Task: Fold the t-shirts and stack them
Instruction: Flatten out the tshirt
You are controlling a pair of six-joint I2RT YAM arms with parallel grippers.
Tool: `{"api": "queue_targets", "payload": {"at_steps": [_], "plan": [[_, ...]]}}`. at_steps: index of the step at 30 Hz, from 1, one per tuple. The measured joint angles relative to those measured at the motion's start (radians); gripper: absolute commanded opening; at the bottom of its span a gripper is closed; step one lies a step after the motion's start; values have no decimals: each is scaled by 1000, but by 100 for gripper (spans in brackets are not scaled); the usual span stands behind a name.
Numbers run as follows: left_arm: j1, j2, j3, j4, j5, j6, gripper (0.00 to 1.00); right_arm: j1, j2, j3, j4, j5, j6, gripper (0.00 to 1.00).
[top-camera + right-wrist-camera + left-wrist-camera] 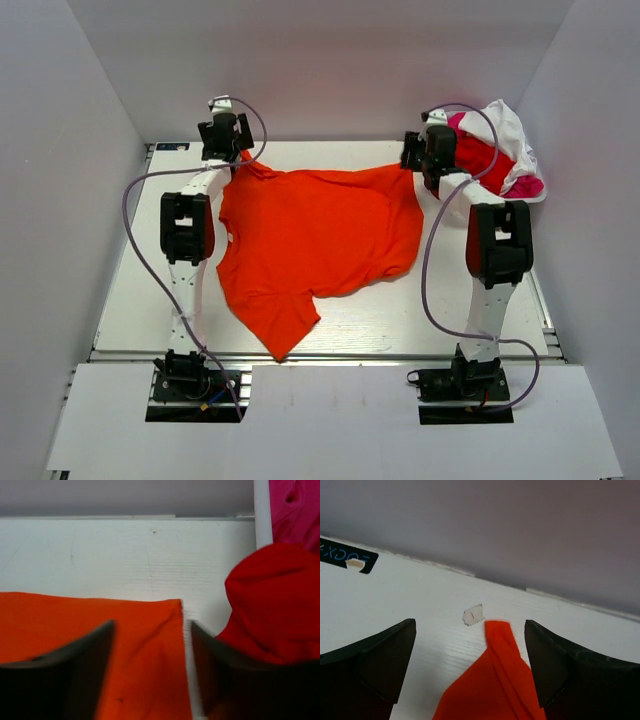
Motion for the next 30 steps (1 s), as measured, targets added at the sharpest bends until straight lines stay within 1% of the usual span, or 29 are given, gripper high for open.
{"api": "queue_targets", "payload": {"at_steps": [1, 3, 6, 11, 14, 16, 18, 22, 24, 27, 30], "plan": [[0, 24, 47, -25, -5, -3, 100, 0, 16, 40, -18, -4, 3, 90], [2, 42, 108, -69, -7, -2, 100, 0, 16, 69, -45, -25, -17, 90], [5, 16, 110, -100, -6, -2, 100, 0, -15, 63, -68, -72, -25, 90], [5, -66, 90, -184, 38, -4, 100, 5, -180, -82, -116, -195, -19, 90], [3, -177, 15, -287, 96, -9, 100, 10, -325, -197, -158, -263, 4, 90], [-2, -279, -85, -348, 138, -19, 100, 14, -434, -292, -201, -292, 21, 90], [-9, -402, -216, -394, 195, -44, 100, 18, -518, -360, -259, -305, 36, 90], [-29, -666, -550, -431, 286, -102, 100, 19, -652, -529, -353, -310, 57, 90], [-43, -784, -718, -425, 329, -135, 100, 19, -697, -609, -394, -309, 68, 90], [-72, -903, -916, -421, 396, -177, 100, 21, -749, -705, -462, -307, 92, 90], [-103, -950, -1040, -438, 428, -204, 100, 26, -780, -762, -516, -280, 112, 90]]}}
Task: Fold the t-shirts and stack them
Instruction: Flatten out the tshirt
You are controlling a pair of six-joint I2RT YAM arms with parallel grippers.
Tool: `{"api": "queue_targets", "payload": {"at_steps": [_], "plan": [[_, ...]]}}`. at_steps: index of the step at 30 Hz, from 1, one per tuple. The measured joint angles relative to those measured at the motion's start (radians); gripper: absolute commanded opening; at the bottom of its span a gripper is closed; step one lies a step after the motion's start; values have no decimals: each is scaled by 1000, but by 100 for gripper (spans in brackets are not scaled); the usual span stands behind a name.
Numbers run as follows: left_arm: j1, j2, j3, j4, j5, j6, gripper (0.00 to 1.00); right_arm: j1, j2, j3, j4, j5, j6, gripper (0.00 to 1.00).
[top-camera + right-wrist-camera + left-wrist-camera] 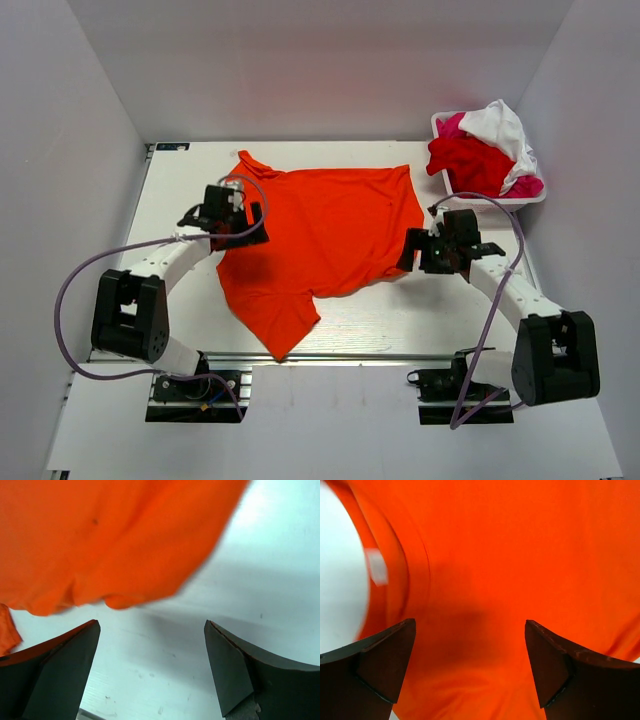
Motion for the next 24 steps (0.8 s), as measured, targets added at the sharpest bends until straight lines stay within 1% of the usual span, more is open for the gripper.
{"api": "queue_targets", "payload": {"at_steps": [5, 8, 11, 14, 15, 17, 18, 19, 20, 21, 24], "plan": [[-39, -8, -112, -33, -39, -38, 100, 8, -51, -65, -31, 31, 20, 90], [-41, -8, -124, -52, -72, -51, 100, 19, -43, -76, -29, 29, 27, 90], [-44, -12, -124, -44, -93, -61, 100, 39, 1, -76, -2, 14, 31, 90], [-46, -15, -132, -27, -106, -69, 100, 58, 53, -76, 17, 0, 40, 83], [-47, -15, -135, -24, -112, -71, 100, 65, 67, -76, 27, -3, 44, 78], [-49, -11, -138, -24, -128, -80, 100, 75, 90, -76, 48, -6, 51, 72], [-49, -7, -140, -24, -139, -85, 100, 80, 103, -76, 62, -7, 58, 68], [-49, -1, -141, -26, -151, -89, 98, 82, 111, -75, 72, -8, 60, 65], [-49, 8, -141, -30, -164, -94, 92, 85, 122, -75, 84, -8, 68, 65], [-49, 19, -141, -33, -175, -101, 91, 86, 132, -74, 94, -7, 75, 65], [-49, 60, -141, -59, -212, -111, 88, 91, 149, -69, 127, -6, 87, 60]]}}
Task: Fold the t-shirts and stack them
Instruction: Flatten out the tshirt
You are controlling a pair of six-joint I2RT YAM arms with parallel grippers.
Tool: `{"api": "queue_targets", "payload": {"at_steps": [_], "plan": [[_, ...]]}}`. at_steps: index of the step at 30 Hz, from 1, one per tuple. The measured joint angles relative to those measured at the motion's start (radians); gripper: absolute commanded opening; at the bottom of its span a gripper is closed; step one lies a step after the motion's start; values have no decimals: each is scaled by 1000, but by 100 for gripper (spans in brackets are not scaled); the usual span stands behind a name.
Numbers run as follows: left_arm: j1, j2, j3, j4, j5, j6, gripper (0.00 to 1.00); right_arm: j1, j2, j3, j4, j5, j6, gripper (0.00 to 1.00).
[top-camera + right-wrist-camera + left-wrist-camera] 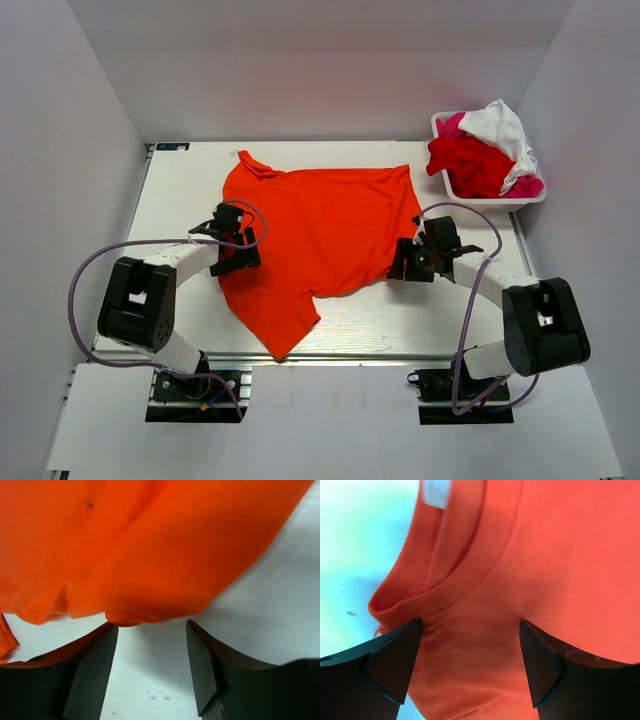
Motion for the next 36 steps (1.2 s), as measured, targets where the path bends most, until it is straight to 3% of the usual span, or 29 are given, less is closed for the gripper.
{"api": "queue_targets", "payload": {"at_steps": [1, 4, 7, 13, 23, 28, 36], "plan": [[0, 11, 1, -2, -17, -3, 88, 1, 5, 3, 11, 1, 6, 47], [-2, 28, 13, -9, -43, -10, 86, 3, 11, 12, 37, 2, 21, 20], [-8, 55, 40, -32, -69, -20, 86, 5, 11, 16, 60, 4, 39, 0], [-7, 101, 91, -79, -92, -44, 86, 6, 10, 20, 53, 57, 48, 0], [-7, 137, 127, -105, -94, -74, 87, 6, -39, 40, -101, 321, 71, 0], [-7, 148, 139, -116, -95, -80, 87, 8, -79, 54, -162, 336, 65, 0], [-7, 160, 153, -118, -97, -86, 87, 8, -217, 243, -400, 321, 60, 0]]}}
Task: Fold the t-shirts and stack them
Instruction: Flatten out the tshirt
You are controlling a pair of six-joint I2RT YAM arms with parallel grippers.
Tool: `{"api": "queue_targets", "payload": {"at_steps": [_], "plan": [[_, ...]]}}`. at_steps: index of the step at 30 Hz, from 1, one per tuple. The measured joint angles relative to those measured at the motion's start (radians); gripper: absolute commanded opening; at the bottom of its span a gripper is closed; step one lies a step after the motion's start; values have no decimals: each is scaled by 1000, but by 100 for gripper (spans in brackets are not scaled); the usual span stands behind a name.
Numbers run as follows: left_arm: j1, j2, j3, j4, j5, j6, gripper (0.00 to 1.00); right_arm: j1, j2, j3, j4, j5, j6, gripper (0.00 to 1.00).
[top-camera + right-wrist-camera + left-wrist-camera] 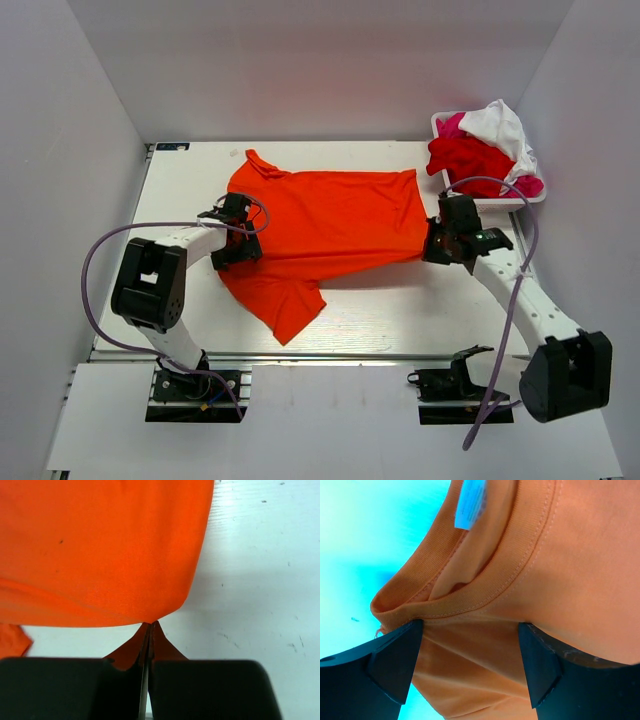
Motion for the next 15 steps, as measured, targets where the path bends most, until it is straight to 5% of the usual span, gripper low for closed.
{"api": "queue_targets", "payload": {"at_steps": [6, 7, 10, 15], "plan": [[0, 5, 4, 2, 1, 1, 87, 1, -50, 10, -149, -10, 16, 4], [0, 5, 4, 2, 1, 1, 87, 1, -48, -6, -163, -12, 22, 48], [0, 5, 4, 2, 1, 1, 87, 0, -10, -71, -196, -11, 37, 59], [0, 1, 2, 5, 0, 3, 88, -2, 16, -154, -219, -6, 62, 48]]}}
